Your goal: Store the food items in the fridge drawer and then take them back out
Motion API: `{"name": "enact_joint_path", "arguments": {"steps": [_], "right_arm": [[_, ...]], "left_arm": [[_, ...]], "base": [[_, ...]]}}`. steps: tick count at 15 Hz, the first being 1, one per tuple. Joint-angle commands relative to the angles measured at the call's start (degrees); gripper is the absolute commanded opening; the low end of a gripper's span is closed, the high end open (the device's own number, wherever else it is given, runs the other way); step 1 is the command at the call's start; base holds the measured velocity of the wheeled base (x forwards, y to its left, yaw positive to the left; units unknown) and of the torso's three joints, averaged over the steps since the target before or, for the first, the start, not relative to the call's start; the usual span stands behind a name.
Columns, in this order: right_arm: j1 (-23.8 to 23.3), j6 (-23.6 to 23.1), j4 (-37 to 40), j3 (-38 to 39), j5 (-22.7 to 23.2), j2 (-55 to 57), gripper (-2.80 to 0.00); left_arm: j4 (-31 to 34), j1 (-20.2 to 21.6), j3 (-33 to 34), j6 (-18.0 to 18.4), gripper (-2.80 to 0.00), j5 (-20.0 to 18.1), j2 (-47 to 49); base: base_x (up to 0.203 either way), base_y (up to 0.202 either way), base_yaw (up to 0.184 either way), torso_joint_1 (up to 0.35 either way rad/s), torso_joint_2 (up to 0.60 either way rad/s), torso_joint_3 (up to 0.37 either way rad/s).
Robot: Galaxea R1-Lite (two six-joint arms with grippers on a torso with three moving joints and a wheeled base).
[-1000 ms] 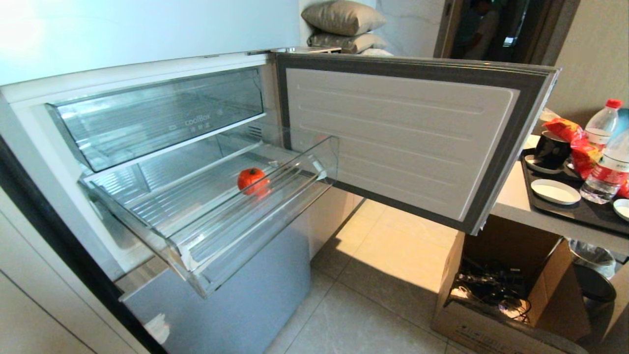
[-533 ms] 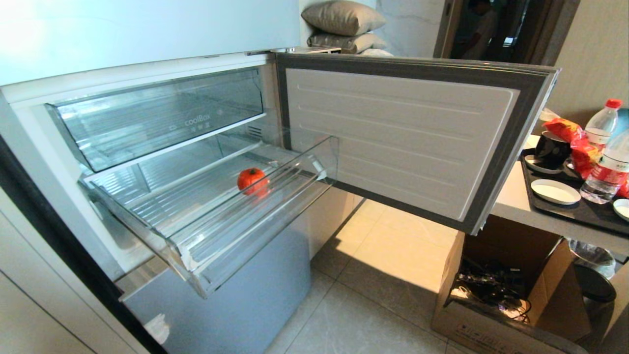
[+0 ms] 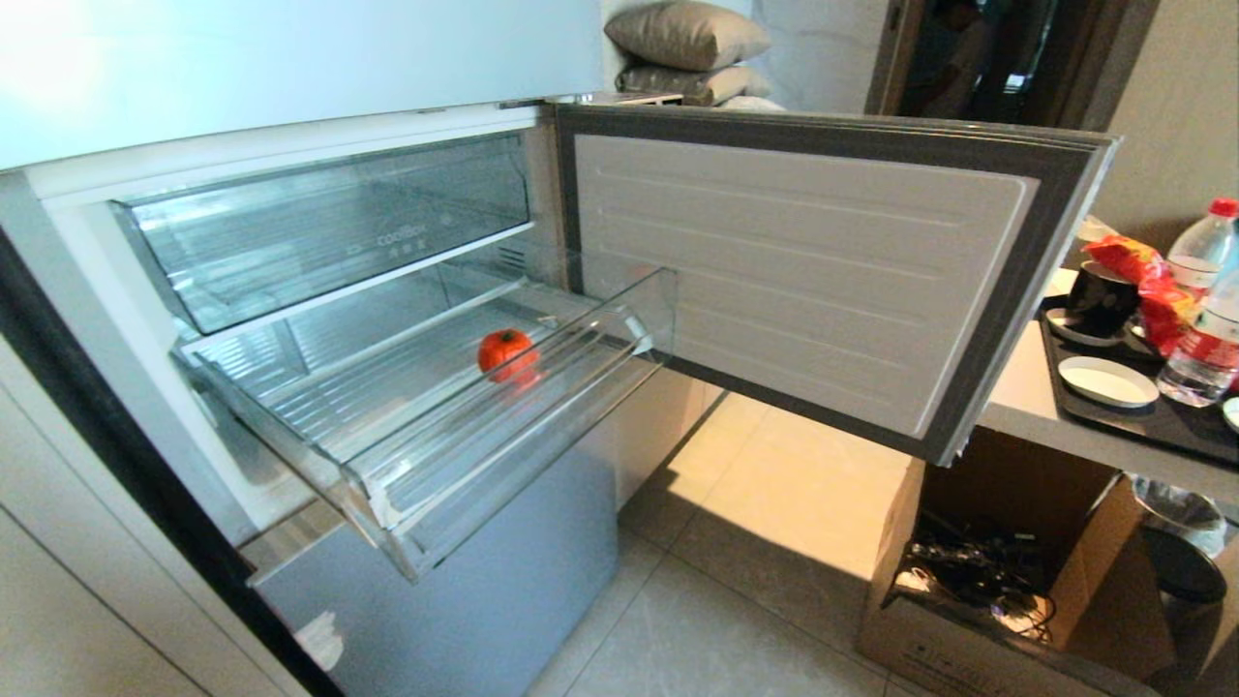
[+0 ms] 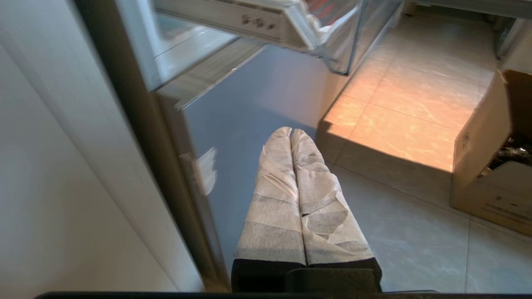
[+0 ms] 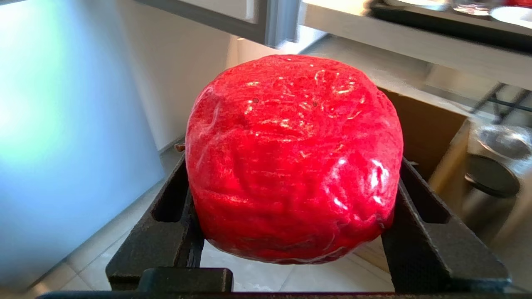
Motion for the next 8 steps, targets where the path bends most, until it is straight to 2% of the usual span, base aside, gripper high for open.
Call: {"name": "enact_joint_path", "arguments": {"steps": [1,8], "right_arm": [[-0.02,0.08,-0.01,0.09,-0.08,0.16,-2.80],[-0.02,0.47,-0.05,0.00,-0.87,0.16,-2.80]], "left_arm": [[0.00,0.06,0.00,-0.02,-2.80,0.02,0.00],[0.00,0.06,0.00,-0.02,-2.80,0.02,0.00]], "base": [[0.004,0.000,0.117,0.004,0.00,0.004],[0.001,-0.007,0.174,0.001,0.00,0.001]]}}
